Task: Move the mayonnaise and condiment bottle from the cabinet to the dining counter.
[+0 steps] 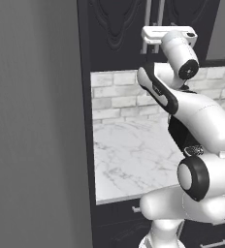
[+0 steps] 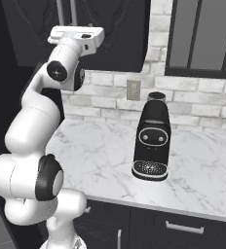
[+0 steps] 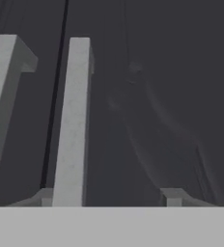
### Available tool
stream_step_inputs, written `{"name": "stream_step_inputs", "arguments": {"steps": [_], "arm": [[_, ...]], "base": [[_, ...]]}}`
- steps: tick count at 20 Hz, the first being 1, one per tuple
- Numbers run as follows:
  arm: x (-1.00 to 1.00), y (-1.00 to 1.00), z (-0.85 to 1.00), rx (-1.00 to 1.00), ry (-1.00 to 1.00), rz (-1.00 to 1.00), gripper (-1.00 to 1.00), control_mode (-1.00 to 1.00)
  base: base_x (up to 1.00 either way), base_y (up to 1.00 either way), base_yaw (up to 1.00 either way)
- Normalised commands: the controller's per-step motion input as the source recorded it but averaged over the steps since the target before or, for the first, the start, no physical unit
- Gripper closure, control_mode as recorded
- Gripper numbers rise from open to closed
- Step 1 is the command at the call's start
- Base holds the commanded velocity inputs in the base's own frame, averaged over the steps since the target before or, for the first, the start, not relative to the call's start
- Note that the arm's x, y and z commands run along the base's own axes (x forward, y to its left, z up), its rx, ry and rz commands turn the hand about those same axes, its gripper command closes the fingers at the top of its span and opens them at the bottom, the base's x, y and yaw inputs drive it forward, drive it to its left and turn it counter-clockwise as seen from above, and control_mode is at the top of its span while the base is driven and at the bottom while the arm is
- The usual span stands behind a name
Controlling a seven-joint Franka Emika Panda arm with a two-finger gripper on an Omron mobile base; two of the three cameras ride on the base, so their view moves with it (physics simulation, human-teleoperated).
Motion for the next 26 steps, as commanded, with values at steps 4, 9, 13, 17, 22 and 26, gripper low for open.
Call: {"name": "stream_step_inputs", "arguments": {"steps": [4, 9, 13, 17, 22, 26], "arm": [[0.09, -0.29, 0.02, 0.0, 0.0, 0.0, 1.0, -1.0], [-0.11, -0.4, 0.12, 0.0, 0.0, 0.0, 1.0, -1.0], [-0.7, -0.49, 0.21, 0.0, -0.05, 0.0, 1.0, -1.0], [-0.91, -0.55, 0.26, 0.02, -0.02, 0.0, 1.0, -1.0], [-0.95, -0.65, 0.22, 0.05, 0.0, 0.0, 1.0, -1.0], [-0.94, -0.86, 0.1, 0.1, 0.0, 0.0, 1.0, -1.0]], "base": [[0.0, 0.0, 0.0], [0.0, 0.0, 0.0], [0.0, 0.0, 0.0], [0.0, 0.0, 0.0], [0.0, 0.0, 0.0], [0.0, 0.0, 0.0]]}}
